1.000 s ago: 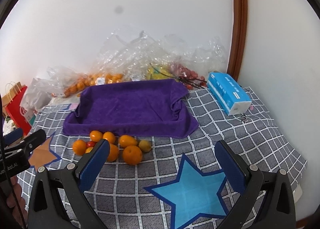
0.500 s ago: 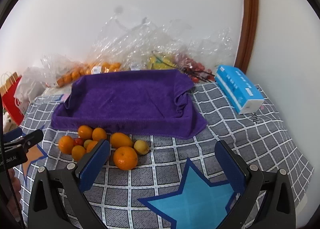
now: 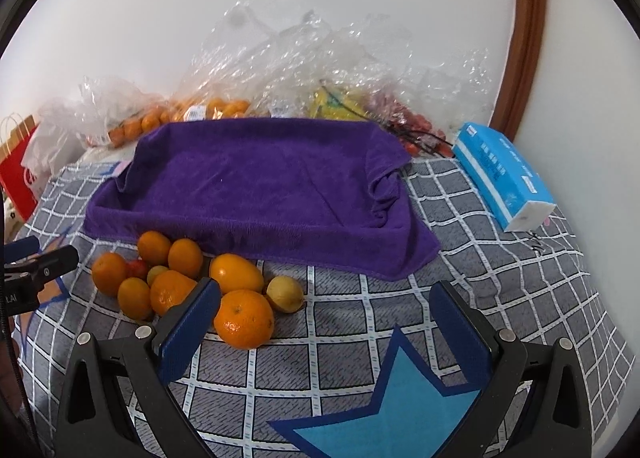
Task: Organize fruits
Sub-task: 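Lower the left tool onto a large orange while the right tool grasps another orange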
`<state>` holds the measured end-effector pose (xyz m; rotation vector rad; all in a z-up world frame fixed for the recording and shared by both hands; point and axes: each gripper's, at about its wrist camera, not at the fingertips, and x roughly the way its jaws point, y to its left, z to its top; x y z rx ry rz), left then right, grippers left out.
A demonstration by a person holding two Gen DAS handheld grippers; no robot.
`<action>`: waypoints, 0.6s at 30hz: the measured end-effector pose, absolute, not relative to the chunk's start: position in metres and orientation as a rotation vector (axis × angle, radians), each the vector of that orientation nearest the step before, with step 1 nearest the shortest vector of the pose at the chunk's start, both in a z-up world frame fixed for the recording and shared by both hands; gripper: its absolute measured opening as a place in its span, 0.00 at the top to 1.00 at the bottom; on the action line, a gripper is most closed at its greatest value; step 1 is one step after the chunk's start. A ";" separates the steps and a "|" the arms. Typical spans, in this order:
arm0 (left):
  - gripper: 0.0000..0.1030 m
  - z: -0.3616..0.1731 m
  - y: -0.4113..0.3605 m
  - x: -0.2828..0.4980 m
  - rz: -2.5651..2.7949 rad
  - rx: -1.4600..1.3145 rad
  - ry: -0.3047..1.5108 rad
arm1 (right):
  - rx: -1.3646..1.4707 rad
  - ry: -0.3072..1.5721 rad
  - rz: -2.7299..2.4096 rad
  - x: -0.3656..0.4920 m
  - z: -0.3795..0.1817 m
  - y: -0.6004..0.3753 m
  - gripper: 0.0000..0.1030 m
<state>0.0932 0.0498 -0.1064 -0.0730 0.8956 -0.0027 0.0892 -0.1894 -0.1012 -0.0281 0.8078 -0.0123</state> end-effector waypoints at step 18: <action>0.01 -0.115 0.056 0.098 0.021 -0.089 0.886 | 0.054 0.782 0.055 0.096 -0.109 -0.193 0.07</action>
